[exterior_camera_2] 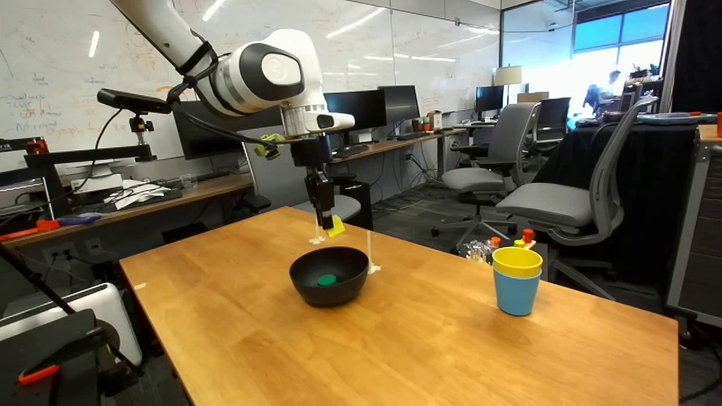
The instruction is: Put the green and yellow blocks one at a time in the bowl
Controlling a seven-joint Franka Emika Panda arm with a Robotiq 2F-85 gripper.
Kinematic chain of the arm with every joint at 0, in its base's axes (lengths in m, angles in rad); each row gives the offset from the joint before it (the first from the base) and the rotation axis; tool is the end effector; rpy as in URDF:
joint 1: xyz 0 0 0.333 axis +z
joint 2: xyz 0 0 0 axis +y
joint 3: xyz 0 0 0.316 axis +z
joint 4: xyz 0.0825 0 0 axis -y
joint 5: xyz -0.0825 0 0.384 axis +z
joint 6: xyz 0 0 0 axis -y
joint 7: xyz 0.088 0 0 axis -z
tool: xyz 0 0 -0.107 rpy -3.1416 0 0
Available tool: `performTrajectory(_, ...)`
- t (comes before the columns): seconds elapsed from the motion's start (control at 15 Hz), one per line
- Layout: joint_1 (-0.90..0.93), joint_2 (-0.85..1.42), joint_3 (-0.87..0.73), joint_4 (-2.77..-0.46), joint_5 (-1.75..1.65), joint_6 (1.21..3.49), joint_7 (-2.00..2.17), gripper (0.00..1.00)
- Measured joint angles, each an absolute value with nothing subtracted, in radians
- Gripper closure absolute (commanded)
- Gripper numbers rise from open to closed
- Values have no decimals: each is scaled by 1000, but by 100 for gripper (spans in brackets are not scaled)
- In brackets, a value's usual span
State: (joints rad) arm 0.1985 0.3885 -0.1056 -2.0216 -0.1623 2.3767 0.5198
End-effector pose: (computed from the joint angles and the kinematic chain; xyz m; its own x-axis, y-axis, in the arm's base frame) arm 0.5960 0.0554 0.2551 0.9553 -0.2933 0.0364 -0.2954 -0.9437 0.1491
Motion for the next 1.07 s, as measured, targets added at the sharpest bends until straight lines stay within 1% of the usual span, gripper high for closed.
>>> performTrajectory(0.33,180,465,-109,-2021,-193,2396,476,92)
performTrajectory(1.0,185,580,-92,-2020,-194,2576,359,91)
performTrajectory(1.07,185,585,-92,-2020,-194,2582,351,57)
